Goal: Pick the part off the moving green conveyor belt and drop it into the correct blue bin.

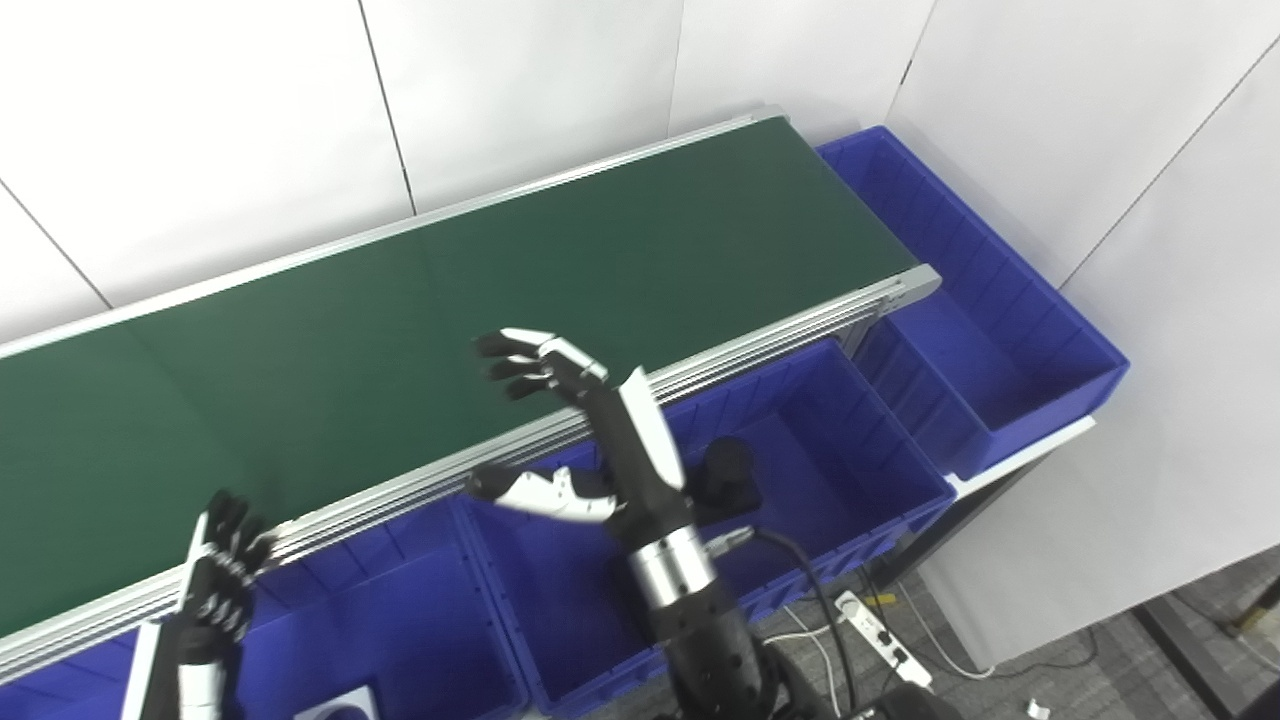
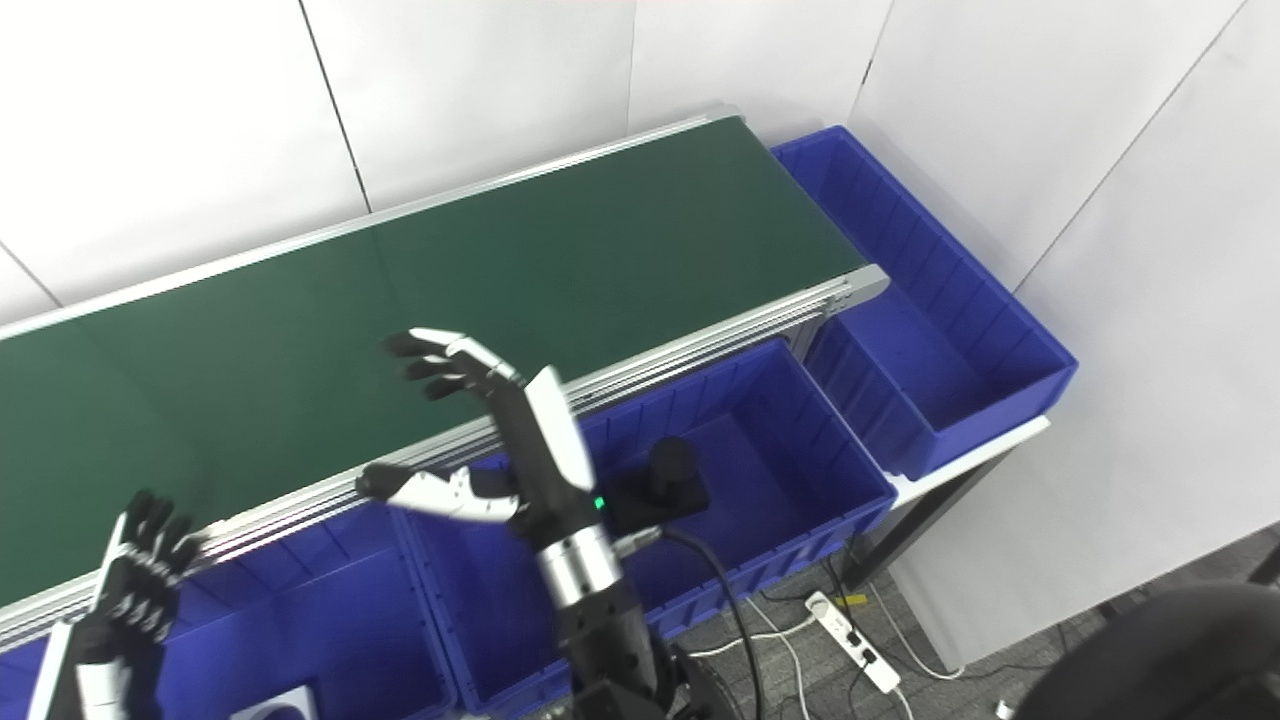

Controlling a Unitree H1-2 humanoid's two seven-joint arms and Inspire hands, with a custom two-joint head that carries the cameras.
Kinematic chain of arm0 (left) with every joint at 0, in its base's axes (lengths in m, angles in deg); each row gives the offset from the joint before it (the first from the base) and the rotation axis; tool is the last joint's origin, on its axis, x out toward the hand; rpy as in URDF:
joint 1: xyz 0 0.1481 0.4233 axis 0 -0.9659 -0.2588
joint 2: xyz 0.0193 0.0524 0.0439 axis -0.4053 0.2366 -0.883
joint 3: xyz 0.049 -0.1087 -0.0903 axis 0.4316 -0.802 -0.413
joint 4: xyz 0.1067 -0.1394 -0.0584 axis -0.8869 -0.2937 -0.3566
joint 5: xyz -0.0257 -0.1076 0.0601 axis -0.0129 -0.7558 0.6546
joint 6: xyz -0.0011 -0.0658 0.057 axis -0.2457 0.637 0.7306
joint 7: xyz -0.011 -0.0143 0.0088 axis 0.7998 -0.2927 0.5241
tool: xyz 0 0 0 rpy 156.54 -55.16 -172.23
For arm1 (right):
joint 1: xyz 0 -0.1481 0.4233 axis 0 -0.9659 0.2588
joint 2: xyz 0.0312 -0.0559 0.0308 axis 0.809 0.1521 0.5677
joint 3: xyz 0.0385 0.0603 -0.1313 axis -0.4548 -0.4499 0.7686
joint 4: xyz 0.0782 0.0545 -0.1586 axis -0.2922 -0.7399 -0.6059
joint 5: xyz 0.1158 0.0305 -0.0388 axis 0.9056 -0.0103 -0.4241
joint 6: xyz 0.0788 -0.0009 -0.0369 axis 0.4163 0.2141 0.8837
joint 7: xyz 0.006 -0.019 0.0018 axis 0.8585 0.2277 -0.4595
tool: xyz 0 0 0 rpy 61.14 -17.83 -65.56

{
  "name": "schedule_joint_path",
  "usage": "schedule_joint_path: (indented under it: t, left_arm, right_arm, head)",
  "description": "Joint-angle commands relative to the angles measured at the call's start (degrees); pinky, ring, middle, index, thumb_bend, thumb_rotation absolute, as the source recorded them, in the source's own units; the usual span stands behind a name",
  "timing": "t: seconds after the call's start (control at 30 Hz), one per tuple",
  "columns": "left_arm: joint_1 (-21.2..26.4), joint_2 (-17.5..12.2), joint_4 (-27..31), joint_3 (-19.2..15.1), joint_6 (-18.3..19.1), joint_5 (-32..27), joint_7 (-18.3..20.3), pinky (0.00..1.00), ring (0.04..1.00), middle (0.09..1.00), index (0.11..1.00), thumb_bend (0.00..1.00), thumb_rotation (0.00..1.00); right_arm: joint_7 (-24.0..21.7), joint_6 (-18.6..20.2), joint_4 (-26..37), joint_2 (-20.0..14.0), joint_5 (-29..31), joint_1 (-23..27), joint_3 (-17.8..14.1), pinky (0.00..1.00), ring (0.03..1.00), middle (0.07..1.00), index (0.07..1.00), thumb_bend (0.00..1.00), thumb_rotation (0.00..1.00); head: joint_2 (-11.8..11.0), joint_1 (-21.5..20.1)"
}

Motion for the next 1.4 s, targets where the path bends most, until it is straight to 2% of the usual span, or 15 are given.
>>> schedule_joint_path:
  t: [0.0, 0.03, 0.07, 0.1, 0.2, 0.4, 0.53, 1.0, 1.27, 1.37]
  left_arm:
    - [-0.88, 0.63, 1.96, 0.77, -1.81, 2.60, -1.28, 0.96, 0.979, 1.000, 1.000, 0.81, 0.98]
    - [-1.38, 0.99, 2.30, 1.26, -1.81, 3.92, -1.90, 0.97, 0.983, 1.000, 1.000, 0.81, 0.99]
    - [-1.70, 1.23, 2.50, 1.62, -1.81, 4.80, -2.37, 0.98, 0.989, 1.000, 1.000, 0.81, 0.99]
    - [-2.04, 1.52, 2.57, 2.16, -1.81, 5.68, -3.09, 0.98, 0.990, 1.000, 1.000, 0.81, 0.99]
    - [-2.79, 2.18, 2.27, 3.60, -1.81, 7.17, -4.80, 1.00, 0.999, 1.000, 0.993, 0.80, 0.99]
    - [-3.30, 2.48, 2.02, 6.20, -1.81, 8.51, -6.98, 1.00, 1.000, 1.000, 0.997, 0.78, 0.98]
    - [-3.26, 2.54, 1.84, 7.68, -1.81, 9.40, -9.00, 1.00, 1.000, 1.000, 0.990, 0.74, 0.98]
    - [-2.73, 2.85, 0.97, 12.17, -1.82, 11.36, -14.87, 1.00, 1.000, 1.000, 0.997, 0.79, 1.00]
    - [-1.77, 2.25, -1.67, 15.32, -1.81, 11.57, -18.33, 1.00, 1.000, 1.000, 0.967, 0.78, 0.99]
    - [-1.24, 2.01, -2.41, 16.81, -1.82, 12.28, -20.05, 1.00, 1.000, 1.000, 0.970, 0.79, 1.00]
  right_arm:
    - [0.28, -5.88, -2.33, 0.11, 1.86, -0.11, 0.75, 0.67, 0.743, 0.808, 0.768, 0.79, 0.68]
    - [0.24, -6.47, -4.17, -0.71, 2.90, -0.40, 0.98, 0.67, 0.747, 0.814, 0.772, 0.78, 0.67]
    - [0.29, -6.78, -5.34, -1.34, 3.62, -0.57, 1.20, 0.69, 0.757, 0.822, 0.777, 0.77, 0.67]
    - [0.54, -6.85, -6.35, -2.00, 4.16, -1.04, 1.04, 0.69, 0.758, 0.823, 0.777, 0.77, 0.67]
    - [1.52, -6.87, -7.96, -3.77, 5.23, -1.81, 0.84, 0.68, 0.768, 0.821, 0.782, 0.76, 0.71]
    - [2.87, -6.88, -9.43, -6.43, 5.45, -1.97, 1.06, 0.68, 0.764, 0.817, 0.784, 0.74, 0.72]
    - [2.47, -6.88, -10.22, -7.92, 6.27, -1.77, 1.32, 0.68, 0.760, 0.820, 0.786, 0.75, 0.76]
    - [1.73, -6.89, -12.53, -10.47, 9.74, -1.75, 1.79, 0.68, 0.756, 0.811, 0.782, 0.81, 0.88]
    - [2.56, -6.88, -14.39, -12.17, 10.23, -1.02, 4.58, 0.69, 0.757, 0.830, 0.792, 0.78, 0.87]
    - [2.84, -6.90, -14.69, -13.23, 10.37, -0.59, 5.07, 0.70, 0.756, 0.832, 0.792, 0.76, 0.87]
  head:
    - [0.04, 0.05]
    - [-0.68, 3.17]
    - [-0.68, 3.17]
    - [-1.25, 5.38]
    - [-1.83, 7.43]
    - [-2.04, 10.46]
    - [-2.14, 12.32]
    - [-3.93, 16.03]
    - [-5.74, 22.73]
    - [-6.00, 24.09]
